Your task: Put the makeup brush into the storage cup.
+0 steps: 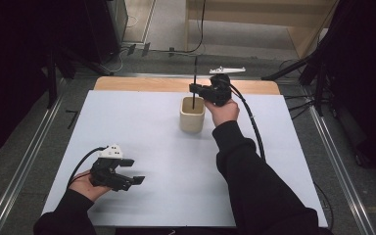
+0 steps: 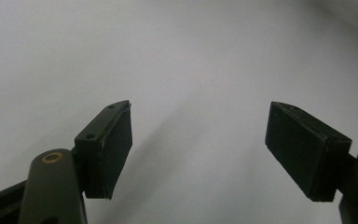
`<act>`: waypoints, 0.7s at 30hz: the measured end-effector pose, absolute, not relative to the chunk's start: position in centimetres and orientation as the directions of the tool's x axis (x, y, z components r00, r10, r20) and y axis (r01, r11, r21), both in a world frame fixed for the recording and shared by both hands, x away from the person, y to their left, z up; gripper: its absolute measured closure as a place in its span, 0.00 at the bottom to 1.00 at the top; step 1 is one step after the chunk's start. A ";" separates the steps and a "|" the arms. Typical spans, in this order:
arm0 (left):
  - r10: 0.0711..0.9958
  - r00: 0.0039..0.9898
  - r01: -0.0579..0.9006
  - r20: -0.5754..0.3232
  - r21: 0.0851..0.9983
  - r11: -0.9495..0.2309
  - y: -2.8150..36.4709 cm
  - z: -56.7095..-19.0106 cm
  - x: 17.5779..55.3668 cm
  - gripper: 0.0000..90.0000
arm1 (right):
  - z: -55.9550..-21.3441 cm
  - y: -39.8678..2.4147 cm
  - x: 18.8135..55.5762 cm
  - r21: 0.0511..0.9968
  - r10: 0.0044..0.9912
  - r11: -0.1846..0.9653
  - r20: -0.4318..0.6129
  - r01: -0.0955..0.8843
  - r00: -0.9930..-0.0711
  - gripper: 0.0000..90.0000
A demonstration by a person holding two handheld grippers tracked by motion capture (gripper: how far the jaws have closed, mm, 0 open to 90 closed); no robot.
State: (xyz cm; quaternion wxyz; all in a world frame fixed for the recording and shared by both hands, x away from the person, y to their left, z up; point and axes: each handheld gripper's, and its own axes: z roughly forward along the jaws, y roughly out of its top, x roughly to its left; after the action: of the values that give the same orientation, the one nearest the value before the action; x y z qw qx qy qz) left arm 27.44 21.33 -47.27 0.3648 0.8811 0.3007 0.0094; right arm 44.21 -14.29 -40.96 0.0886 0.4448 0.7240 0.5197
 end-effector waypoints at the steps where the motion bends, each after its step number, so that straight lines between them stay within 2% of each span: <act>1: 0.537 0.819 0.523 -0.202 0.648 -0.553 21.3 -47.3 27.4 0.26 | -41.1 -14.3 44.2 0.831 0.738 0.067 0.332 0.553 -0.588 0.95; 21: 0.537 0.819 0.523 -0.202 0.648 -0.554 21.3 -47.3 27.4 0.26 | -43.9 -14.3 42.8 0.816 0.728 0.081 0.344 0.573 -0.593 0.95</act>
State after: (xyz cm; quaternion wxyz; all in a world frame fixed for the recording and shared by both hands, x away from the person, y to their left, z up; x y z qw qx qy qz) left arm 27.41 21.29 -47.27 0.3645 0.8813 0.3006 0.0096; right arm 42.84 -14.26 -43.85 0.0761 0.4448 0.7314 0.5113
